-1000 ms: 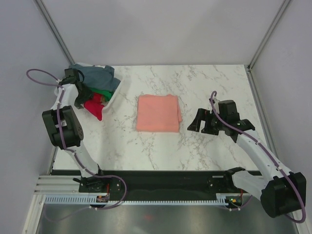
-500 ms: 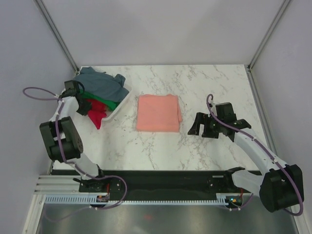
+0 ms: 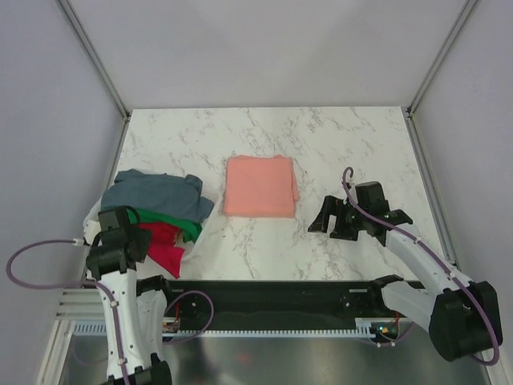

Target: Fold and stack the t-shirts

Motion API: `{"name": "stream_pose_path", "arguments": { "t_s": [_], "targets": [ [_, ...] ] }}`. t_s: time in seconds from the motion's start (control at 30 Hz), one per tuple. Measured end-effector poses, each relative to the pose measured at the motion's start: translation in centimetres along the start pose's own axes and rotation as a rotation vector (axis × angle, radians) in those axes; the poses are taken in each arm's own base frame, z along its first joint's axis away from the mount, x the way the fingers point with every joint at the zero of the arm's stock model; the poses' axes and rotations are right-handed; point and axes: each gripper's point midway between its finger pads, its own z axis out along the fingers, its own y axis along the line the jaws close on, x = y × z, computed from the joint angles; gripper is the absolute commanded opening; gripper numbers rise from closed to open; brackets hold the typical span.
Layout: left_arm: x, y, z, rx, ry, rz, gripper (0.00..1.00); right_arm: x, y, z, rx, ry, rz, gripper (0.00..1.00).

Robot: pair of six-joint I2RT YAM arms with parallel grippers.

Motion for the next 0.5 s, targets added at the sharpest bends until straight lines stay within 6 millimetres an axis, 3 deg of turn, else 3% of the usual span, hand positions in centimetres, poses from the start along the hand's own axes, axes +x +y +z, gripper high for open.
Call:
{"name": "stream_pose_path", "arguments": {
  "t_s": [0.03, 0.17, 0.37, 0.5],
  "targets": [
    [0.2, 0.6, -0.6, 0.002, -0.008, -0.019, 0.77, 0.4, 0.1, -0.2, -0.008, -0.003, 0.008, 0.98],
    [1.2, 2.3, -1.7, -0.009, 0.0, -0.077, 0.98, 0.5, 1.1, -1.5, -0.05, -0.051, 0.001, 0.98],
    [1.8, 2.2, -2.6, 0.019, 0.024, -0.104, 0.99, 0.5, 1.9, -2.0, -0.057, -0.06, 0.012, 0.98],
    [-0.6, -0.9, -6.7, 0.174, -0.042, -0.108, 1.0, -1.1, 4.4, -1.7, -0.026, -0.031, -0.011, 0.98]
  ]
}}
